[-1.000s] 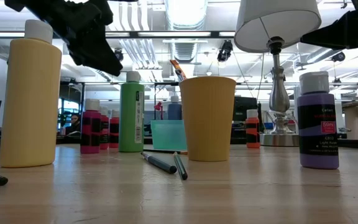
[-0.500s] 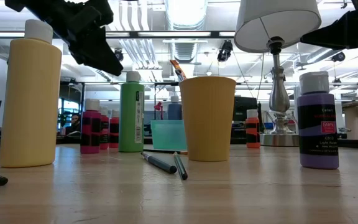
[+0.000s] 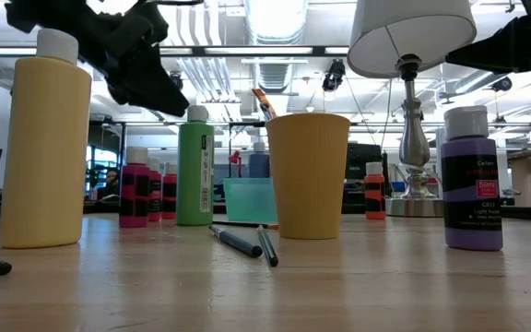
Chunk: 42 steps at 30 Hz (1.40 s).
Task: Pick & Place Paint Supplies
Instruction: Put the green paint bottle into the green bin
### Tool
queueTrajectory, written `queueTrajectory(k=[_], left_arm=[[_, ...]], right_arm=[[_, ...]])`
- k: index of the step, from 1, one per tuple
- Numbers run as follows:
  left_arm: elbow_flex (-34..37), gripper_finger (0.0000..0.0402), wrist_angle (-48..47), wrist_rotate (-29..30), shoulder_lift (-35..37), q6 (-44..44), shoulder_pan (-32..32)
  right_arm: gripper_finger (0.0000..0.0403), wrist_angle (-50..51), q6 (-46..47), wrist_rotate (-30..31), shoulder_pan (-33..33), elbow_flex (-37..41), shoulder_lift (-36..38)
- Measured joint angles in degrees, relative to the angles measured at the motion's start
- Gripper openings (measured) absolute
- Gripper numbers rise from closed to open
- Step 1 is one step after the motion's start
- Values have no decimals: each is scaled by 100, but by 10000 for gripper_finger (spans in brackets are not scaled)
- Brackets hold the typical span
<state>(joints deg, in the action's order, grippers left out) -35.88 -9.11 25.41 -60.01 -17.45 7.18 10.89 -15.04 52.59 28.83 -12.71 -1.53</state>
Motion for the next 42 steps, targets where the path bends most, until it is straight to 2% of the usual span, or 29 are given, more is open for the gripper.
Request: queueTrajectory(k=[17, 27, 33, 42], left_arm=[[157, 220, 526, 431, -16, 308, -1], [157, 220, 780, 479, -473, 431, -90], [159, 220, 1223, 481, -707, 636, -109], [157, 214, 1328, 691, -820, 581, -149]], right_arm=[[63, 1, 1, -1, 1, 0, -1], [44, 0, 0, 0, 1, 0, -1], [46, 0, 1, -1, -1, 0, -1], [73, -1, 1, -1, 0, 0, -1]])
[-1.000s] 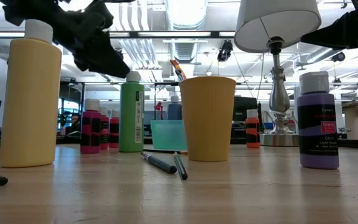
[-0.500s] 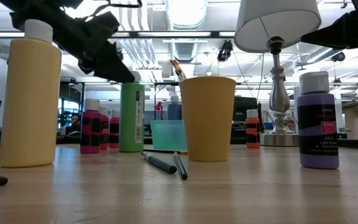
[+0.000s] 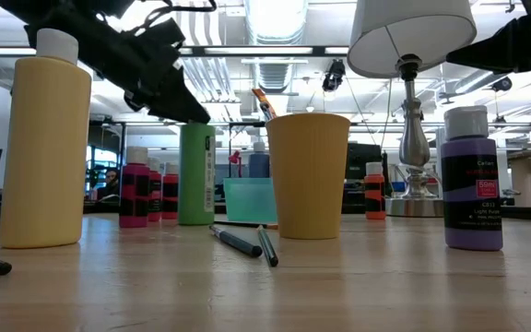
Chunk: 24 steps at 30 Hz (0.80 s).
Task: Pick & Place Paint Supplies
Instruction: Put the green paint bottle into the green bin
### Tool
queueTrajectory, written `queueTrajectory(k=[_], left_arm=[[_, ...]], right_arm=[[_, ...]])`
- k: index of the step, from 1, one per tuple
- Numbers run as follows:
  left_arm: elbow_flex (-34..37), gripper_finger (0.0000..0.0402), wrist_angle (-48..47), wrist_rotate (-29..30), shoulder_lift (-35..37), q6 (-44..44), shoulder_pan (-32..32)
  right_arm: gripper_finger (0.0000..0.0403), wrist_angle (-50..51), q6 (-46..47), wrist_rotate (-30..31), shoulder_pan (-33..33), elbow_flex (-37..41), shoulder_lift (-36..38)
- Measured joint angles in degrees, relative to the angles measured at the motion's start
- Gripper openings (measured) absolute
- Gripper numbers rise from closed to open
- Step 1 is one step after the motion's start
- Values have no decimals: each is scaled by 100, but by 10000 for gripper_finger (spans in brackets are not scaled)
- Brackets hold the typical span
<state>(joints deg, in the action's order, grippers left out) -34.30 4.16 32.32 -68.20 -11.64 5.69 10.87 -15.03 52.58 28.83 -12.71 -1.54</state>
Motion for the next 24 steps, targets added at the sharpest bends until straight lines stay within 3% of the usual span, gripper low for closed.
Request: queueTrajectory(k=[6, 13, 24], left_arm=[[0, 187, 51, 28, -2, -2, -6], [0, 125, 70, 21, -4, -28, -6], [0, 130, 57, 21, -4, -159, -6]], right_arm=[[96, 0, 0, 1, 1, 0, 0], [117, 0, 0, 1, 1, 0, 0], [145, 0, -1, 1, -1, 0, 0]])
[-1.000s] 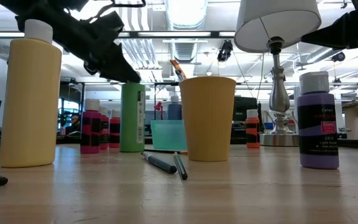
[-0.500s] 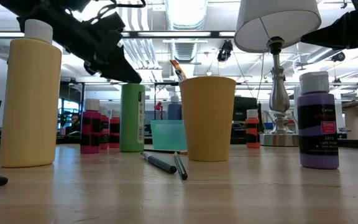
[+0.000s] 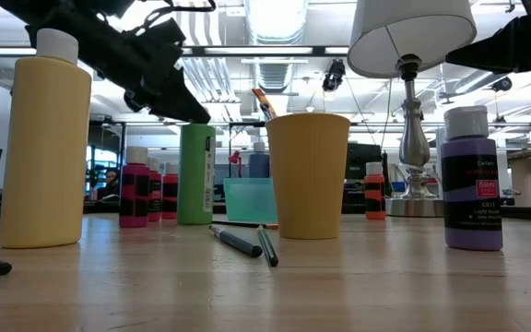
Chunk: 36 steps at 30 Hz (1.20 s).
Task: Pick & Place Paint Supplies
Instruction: Put the green paint bottle into the green bin
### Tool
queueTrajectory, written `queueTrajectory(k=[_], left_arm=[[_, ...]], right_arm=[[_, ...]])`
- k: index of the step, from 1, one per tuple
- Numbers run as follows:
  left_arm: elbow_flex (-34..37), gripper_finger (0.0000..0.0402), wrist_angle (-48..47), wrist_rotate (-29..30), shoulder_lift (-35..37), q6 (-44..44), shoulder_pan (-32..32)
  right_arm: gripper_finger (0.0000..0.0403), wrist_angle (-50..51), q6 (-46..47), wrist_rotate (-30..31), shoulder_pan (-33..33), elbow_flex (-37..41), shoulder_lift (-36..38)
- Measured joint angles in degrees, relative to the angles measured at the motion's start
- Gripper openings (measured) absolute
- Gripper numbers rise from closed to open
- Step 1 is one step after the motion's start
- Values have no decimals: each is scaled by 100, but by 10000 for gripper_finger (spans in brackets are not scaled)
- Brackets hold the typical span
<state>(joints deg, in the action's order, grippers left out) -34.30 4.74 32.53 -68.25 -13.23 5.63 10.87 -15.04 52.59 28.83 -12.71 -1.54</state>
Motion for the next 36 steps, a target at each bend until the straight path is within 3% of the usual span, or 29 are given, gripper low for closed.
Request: queueTrajectory(k=[14, 28, 36], left_arm=[[-64, 126, -227, -237, 259, -223, 6], [-1037, 126, -774, -203, 487, 348, 7], [-1620, 126, -759, -149, 487, 881, -20]], right_arm=[[176, 0, 1, 1, -1, -2, 0], [196, 0, 1, 1, 0, 0, 0], [182, 2, 1, 0, 0, 0, 0]])
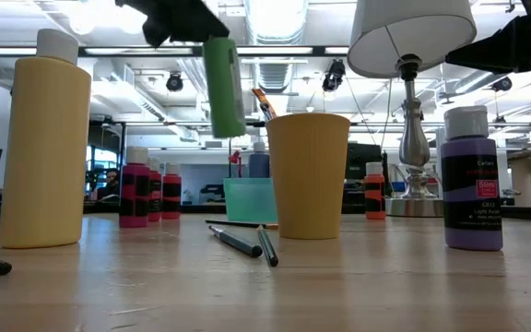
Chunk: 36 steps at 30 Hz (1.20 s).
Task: Pick & Place Paint Supplies
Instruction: Put the green paint bottle into the green bin
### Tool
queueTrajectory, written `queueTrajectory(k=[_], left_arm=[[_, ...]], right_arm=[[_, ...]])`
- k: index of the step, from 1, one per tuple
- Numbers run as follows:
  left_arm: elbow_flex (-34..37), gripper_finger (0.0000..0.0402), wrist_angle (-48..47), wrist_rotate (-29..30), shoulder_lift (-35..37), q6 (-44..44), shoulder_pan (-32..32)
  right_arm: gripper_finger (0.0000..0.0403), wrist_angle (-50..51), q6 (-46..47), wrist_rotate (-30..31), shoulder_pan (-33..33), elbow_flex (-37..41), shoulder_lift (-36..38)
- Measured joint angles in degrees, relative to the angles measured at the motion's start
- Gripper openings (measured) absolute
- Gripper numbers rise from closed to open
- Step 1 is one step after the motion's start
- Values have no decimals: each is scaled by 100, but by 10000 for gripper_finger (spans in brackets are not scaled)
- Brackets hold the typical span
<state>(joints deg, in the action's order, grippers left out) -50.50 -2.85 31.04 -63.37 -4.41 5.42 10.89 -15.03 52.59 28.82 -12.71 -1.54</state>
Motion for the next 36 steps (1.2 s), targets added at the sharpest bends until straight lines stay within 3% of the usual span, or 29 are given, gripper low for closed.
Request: queueTrajectory(k=[7, 17, 21, 36], left_arm=[[-242, 126, 198, 51, -11, 321, -270], [-284, 126, 448, -195, -108, 456, -1173], [-284, 126, 743, -653, -352, 448, -1493], [-513, 126, 1584, -945, -1606, 753, -2432]], right_arm=[[161, -2, -1, -1, 2, 0, 0], [131, -2, -1, 1, 2, 0, 0], [120, -2, 0, -2, -1, 0, 0], [72, -2, 0, -1, 2, 0, 0]])
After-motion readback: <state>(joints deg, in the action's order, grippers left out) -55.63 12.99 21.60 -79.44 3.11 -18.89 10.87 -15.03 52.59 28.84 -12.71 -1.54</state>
